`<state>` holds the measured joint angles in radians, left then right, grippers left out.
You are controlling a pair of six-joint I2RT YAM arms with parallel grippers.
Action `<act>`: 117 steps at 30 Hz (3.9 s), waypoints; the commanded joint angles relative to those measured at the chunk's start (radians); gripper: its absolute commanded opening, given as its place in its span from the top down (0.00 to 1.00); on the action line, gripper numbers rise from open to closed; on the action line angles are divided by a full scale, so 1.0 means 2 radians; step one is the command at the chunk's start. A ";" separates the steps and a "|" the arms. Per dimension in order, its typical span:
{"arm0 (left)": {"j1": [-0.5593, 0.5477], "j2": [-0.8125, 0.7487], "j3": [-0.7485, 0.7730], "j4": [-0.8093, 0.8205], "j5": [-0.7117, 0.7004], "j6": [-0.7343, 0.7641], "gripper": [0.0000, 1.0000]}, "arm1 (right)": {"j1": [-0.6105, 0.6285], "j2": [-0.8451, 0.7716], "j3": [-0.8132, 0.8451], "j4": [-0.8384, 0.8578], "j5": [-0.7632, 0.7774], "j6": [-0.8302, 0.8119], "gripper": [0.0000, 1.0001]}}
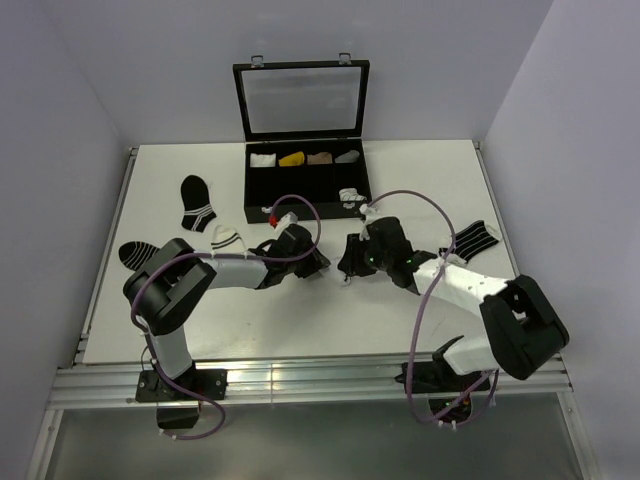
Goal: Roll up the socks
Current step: Roll the sock at the center of the board.
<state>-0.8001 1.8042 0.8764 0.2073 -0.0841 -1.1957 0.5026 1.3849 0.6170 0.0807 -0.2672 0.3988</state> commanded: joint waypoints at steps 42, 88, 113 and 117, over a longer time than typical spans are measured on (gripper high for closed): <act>0.018 -0.219 -0.146 -0.073 -0.085 -0.012 0.19 | 0.034 0.170 0.113 -0.052 -0.188 0.103 1.00; 0.037 0.004 0.064 -0.232 0.025 0.125 0.78 | 0.259 -0.020 0.001 0.058 0.331 -0.173 0.39; 0.052 0.046 0.122 -0.299 0.079 0.194 0.77 | 0.321 0.191 0.119 -0.011 0.448 -0.209 0.40; 0.053 0.052 0.132 -0.314 0.090 0.210 0.77 | 0.321 0.209 0.139 -0.050 0.441 -0.180 0.41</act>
<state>-0.6807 1.8565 1.1397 -0.2813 0.0952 -0.8524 1.1416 1.7504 0.8478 0.0734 0.6300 -0.0116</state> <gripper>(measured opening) 0.266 0.589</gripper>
